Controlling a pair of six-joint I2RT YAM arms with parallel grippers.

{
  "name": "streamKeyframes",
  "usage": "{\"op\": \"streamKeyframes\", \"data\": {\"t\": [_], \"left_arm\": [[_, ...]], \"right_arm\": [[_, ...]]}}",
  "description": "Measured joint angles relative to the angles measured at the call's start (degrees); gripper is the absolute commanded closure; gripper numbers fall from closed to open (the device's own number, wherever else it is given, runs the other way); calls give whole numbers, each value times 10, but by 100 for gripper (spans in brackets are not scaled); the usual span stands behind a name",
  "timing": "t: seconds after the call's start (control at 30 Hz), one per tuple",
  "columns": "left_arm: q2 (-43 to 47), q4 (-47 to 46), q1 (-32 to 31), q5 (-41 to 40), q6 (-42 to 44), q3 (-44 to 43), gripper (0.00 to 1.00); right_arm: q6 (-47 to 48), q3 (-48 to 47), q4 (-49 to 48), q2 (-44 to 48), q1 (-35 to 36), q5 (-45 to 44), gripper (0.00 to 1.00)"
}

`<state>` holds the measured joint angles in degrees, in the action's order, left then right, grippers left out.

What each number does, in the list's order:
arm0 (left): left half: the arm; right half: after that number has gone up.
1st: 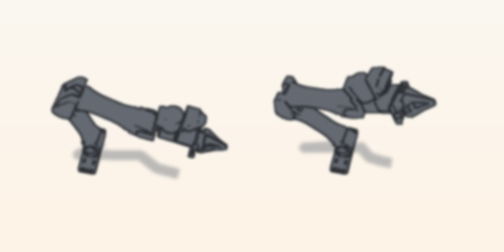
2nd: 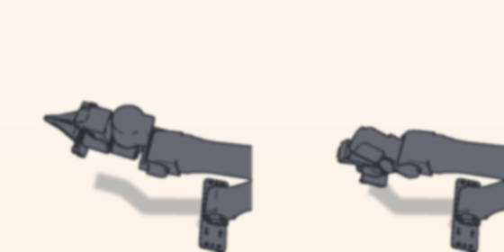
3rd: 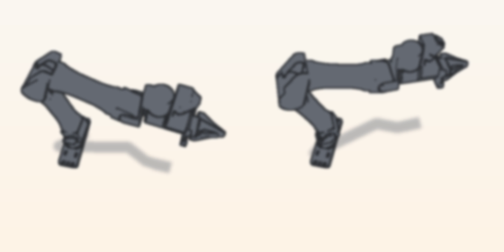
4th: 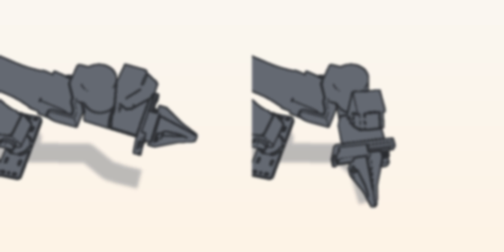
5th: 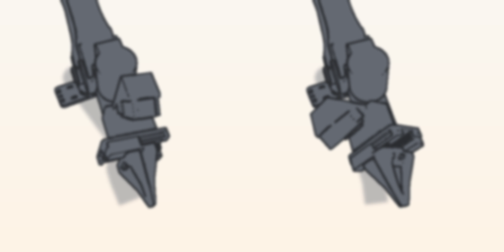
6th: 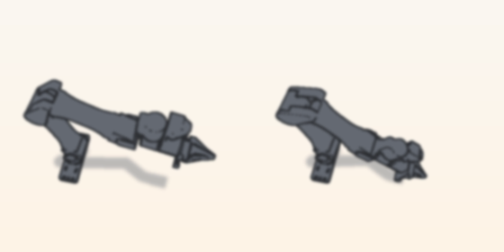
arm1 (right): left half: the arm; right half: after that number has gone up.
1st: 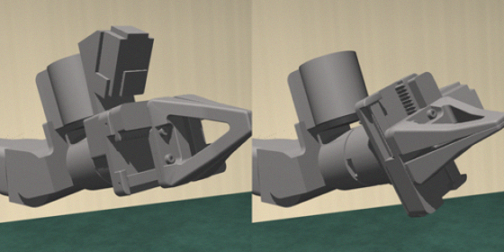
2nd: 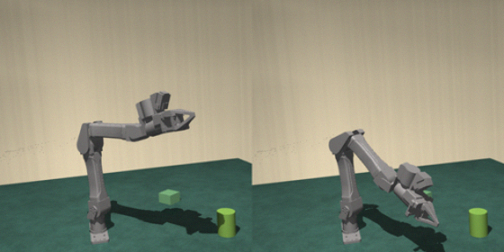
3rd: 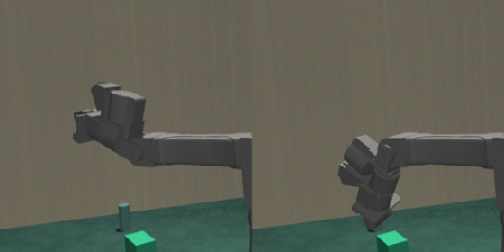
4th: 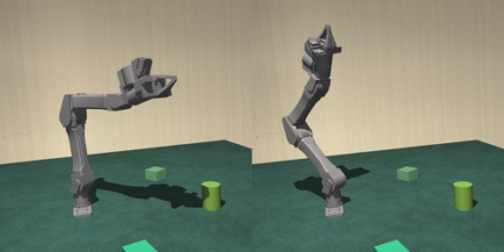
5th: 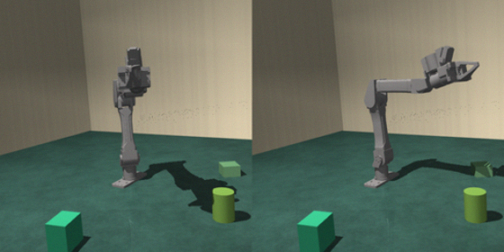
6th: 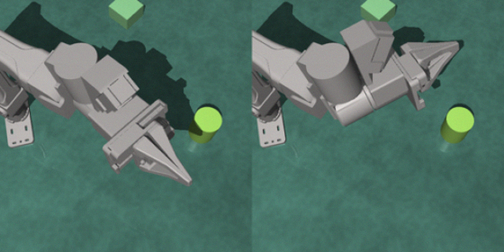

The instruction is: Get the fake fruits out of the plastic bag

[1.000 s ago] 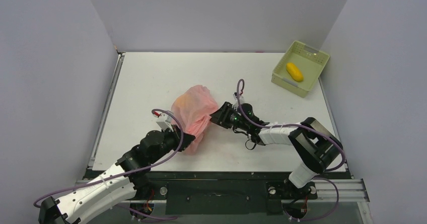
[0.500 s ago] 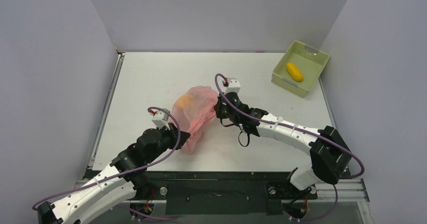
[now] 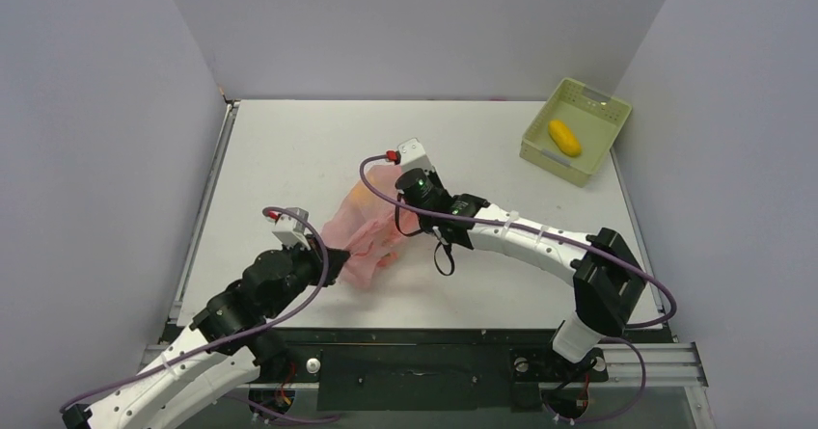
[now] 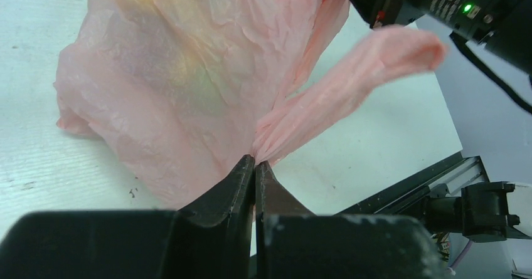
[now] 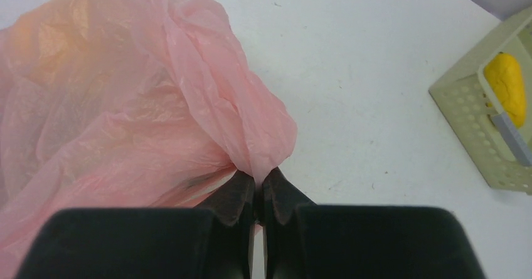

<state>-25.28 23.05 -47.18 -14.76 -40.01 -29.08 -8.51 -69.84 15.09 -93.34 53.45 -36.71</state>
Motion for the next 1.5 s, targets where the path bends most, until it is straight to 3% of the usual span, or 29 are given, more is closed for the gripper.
{"op": "streamKeyframes", "data": {"t": [0.3,0.37,0.4,0.47,0.53,0.7,0.9,1.07,1.33,1.5], "left_arm": [[54,61,0,-12,-34,0,100],[67,67,0,-2,-40,0,86],[74,70,0,5,-42,0,71],[85,83,0,24,-43,-9,53],[91,98,0,42,-40,-30,46],[66,141,0,77,-7,-140,47],[-91,220,0,49,72,-334,42],[-196,248,16,27,159,-412,41],[-316,200,153,132,310,-393,43],[-389,161,170,163,371,-349,43]], "right_arm": [[68,-40,25,-2,-77,275,100],[85,-54,32,-3,-81,307,100],[96,-61,35,-3,-84,331,100],[109,-68,35,-3,-88,368,100],[119,-69,36,-3,-89,409,100],[134,-69,47,-3,-92,479,100],[137,-69,52,0,-98,530,100],[128,-69,53,0,-107,557,100],[90,-69,54,0,-137,633,100],[62,-69,49,0,-149,668,100]]}}
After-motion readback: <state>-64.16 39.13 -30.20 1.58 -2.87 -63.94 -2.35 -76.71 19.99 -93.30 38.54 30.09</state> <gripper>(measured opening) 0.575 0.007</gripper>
